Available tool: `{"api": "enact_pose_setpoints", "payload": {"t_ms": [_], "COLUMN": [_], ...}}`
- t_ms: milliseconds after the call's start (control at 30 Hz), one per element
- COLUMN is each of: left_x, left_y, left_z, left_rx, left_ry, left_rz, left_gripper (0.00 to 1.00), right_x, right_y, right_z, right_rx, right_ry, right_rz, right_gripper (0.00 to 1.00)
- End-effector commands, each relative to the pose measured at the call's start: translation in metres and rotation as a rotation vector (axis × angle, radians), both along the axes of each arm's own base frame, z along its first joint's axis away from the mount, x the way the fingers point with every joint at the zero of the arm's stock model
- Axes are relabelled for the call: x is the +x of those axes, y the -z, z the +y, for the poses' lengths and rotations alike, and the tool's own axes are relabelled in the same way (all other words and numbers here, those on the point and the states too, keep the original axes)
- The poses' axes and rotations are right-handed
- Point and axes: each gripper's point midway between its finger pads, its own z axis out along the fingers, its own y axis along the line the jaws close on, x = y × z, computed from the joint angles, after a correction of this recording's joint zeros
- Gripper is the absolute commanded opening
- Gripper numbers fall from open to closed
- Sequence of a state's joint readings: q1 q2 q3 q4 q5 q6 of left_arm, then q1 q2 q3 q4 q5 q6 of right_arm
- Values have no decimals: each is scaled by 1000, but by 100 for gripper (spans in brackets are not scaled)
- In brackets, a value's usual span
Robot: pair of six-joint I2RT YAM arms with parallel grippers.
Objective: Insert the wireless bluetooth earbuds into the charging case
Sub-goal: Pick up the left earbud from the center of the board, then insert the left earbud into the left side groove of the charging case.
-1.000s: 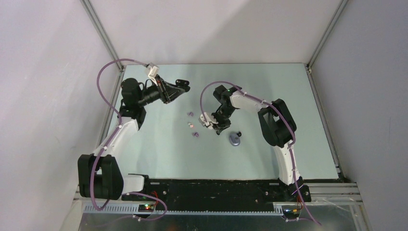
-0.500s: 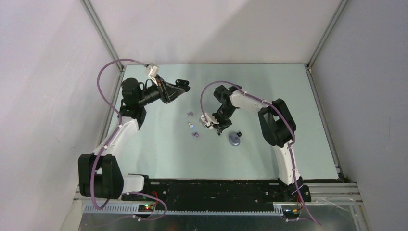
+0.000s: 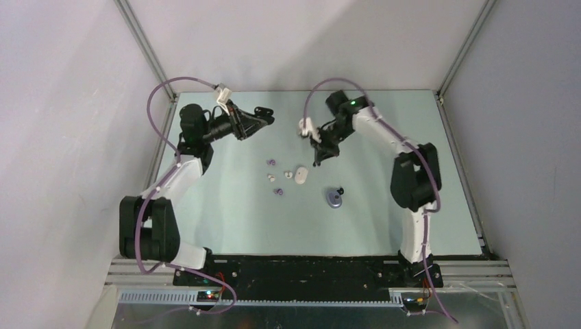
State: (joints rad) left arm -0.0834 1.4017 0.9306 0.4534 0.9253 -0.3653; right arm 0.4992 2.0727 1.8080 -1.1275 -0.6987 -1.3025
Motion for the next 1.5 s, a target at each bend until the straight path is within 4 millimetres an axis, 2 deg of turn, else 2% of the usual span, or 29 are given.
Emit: {"api": "enact_pose_setpoints", "payload": {"t_ms": [0,33,67,100,133,167,200,233,333,467,633,767,1000,1233,1467], "left_x": [13,12,14,15,16,17,14,14,8,2,-2,-9,-12,-13,-15], "left_y": [-36,-40,-37,-41,-39,-40,-42,-43,-47,-47,-48,-49,-53,-56,-60], "left_z": [-19,-24,-29,-34,-38,-42,-46,-50,-54,-55,-55,-56,-54,-52,-50], "left_rx": [-23,-27,-33,-39,-46,-51,-57,-60,-62,-52,-46,-43,-37,-37,-34], "left_ry": [76,100,122,141,167,186,216,237,284,320,337,379,386,385,388], "left_rz": [-177,-188,-183,-193,-189,-192,-195,-198,-207,-214,-220,-217,-239,-243,-263], "left_gripper": [0,0,0,0,0,0,1,2,2,0,0,0,0,0,0], "right_x": [11,20,19,24,27,29,34,35,36,34,34,40,36,30,31], "right_y": [-147,-177,-190,-218,-230,-252,-251,-275,-291,-294,-289,-294,-282,-261,-254], "right_z": [7,7,8,11,11,15,15,20,34,55,75,80,88,92,98], "right_rx": [286,362,394,475,507,588,606,687,778,823,845,877,842,783,769], "right_ry": [286,317,391,443,475,510,545,555,560,501,445,435,375,346,334], "right_rz": [-17,-82,-29,-53,-67,-87,-94,-128,-195,-219,-223,-253,-225,-163,-158], "right_gripper": [0,0,0,0,0,0,0,0,0,0,0,0,0,0,0]}}
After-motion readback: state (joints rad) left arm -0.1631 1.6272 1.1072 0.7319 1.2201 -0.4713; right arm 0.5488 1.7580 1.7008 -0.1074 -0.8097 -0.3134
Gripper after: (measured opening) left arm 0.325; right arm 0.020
